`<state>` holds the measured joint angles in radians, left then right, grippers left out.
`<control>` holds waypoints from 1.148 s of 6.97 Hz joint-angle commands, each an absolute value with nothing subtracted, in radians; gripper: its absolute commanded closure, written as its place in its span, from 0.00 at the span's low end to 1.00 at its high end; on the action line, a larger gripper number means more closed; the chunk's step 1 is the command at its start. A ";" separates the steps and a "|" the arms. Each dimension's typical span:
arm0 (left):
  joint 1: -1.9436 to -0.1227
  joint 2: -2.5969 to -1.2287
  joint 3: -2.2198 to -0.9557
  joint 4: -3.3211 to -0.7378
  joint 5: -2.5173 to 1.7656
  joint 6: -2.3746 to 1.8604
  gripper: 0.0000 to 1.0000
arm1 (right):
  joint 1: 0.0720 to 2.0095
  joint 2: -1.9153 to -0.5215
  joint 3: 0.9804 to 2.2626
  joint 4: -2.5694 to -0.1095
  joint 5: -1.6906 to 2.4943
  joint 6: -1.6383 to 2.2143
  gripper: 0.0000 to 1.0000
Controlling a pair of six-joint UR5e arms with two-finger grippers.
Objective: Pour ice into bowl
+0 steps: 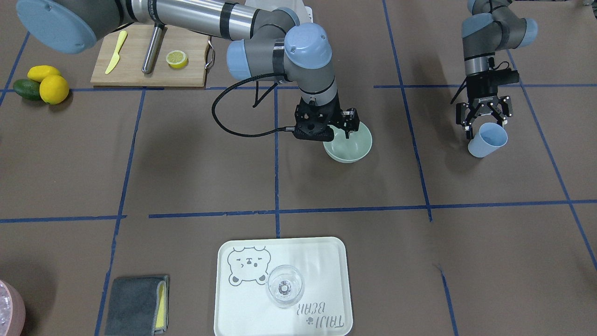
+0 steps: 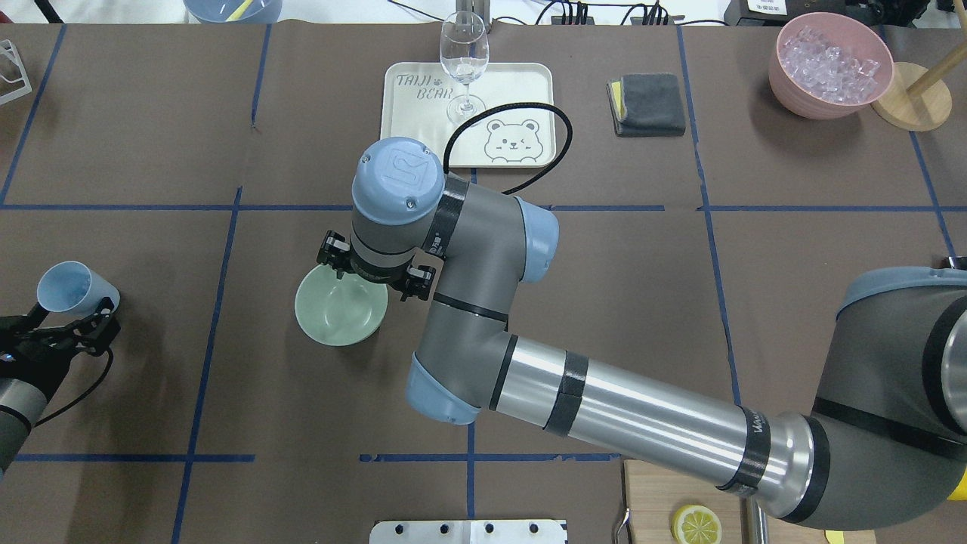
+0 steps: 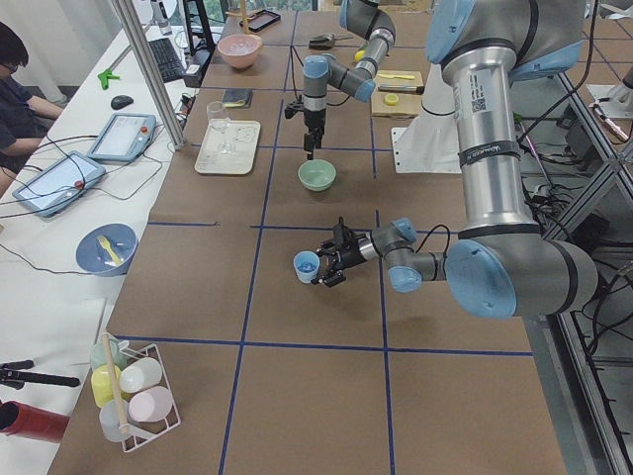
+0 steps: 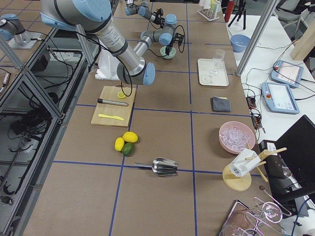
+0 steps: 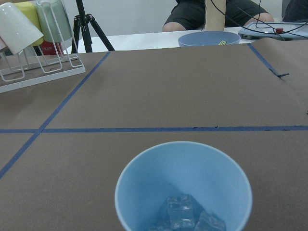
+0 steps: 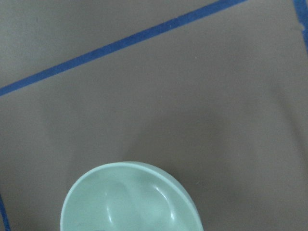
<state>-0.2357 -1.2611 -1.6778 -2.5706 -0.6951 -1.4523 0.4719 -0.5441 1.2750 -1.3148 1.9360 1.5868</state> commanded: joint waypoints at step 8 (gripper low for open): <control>-0.351 -1.371 -1.620 -2.627 -0.709 -1.280 1.00 | 0.529 -0.765 1.539 -1.376 1.924 1.500 0.00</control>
<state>-0.3251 -1.3547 -1.6092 -2.6028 -0.7055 -1.3509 0.5274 -0.7404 1.5139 -1.3760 1.9239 1.5010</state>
